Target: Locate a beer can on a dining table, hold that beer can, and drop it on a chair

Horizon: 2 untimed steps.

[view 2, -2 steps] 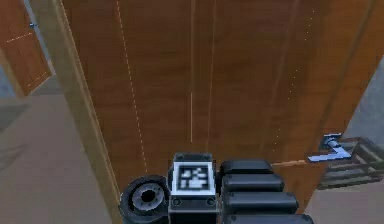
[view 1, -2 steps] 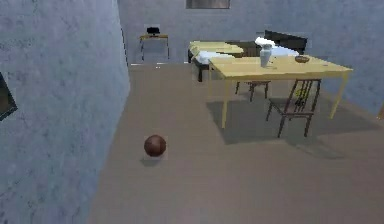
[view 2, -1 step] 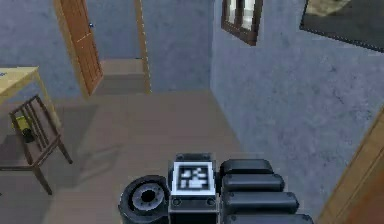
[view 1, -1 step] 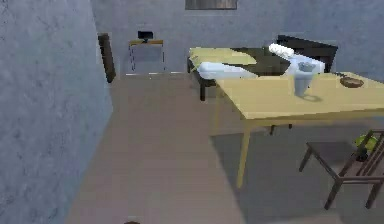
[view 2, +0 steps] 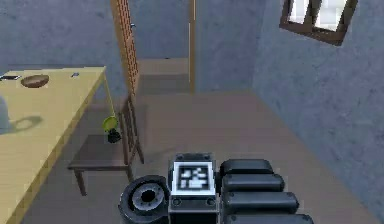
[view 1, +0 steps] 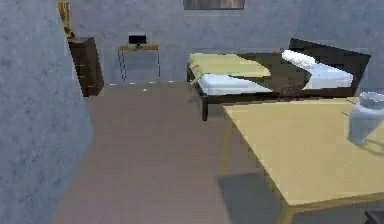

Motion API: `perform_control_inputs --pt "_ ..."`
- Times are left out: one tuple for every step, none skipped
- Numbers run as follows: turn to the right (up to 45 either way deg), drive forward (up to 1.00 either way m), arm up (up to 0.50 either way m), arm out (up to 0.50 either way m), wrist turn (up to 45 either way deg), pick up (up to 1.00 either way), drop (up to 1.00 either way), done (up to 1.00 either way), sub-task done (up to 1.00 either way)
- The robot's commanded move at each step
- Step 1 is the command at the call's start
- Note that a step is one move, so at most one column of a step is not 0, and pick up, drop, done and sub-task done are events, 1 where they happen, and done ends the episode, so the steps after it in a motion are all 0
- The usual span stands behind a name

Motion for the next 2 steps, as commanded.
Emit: perform_control_inputs --pt "0.0 1.0 0.0 0.0 0.0 0.0 0.0 0.0 0.0" --pt "0.0 0.55 0.0 0.0 0.0 0.0 0.0 0.0 0.0"
